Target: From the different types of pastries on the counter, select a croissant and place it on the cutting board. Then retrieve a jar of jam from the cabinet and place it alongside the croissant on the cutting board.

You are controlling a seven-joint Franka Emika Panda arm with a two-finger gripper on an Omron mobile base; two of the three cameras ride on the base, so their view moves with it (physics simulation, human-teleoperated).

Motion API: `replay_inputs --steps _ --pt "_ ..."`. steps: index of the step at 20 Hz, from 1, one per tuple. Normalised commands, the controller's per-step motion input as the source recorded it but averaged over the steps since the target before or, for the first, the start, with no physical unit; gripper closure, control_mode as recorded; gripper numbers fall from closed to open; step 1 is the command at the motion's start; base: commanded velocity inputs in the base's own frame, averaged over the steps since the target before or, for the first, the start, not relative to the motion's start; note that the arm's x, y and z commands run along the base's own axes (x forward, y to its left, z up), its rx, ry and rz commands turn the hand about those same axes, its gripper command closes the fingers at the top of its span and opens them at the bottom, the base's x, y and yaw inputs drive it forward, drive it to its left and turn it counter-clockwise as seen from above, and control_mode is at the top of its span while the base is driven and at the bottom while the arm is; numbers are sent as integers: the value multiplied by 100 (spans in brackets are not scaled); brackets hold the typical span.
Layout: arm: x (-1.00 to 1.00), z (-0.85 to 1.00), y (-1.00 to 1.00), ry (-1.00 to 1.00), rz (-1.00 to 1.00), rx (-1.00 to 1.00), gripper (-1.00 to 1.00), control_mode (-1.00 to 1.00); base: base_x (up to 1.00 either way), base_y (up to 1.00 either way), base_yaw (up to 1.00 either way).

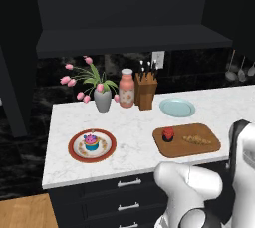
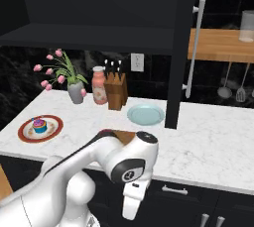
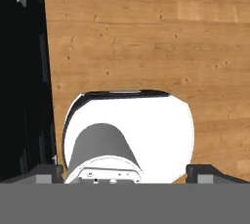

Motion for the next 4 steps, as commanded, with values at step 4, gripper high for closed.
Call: replay_inputs --steps 4 --pt "-10 -17 0 5 0 0 -100 -100 0 0 0"
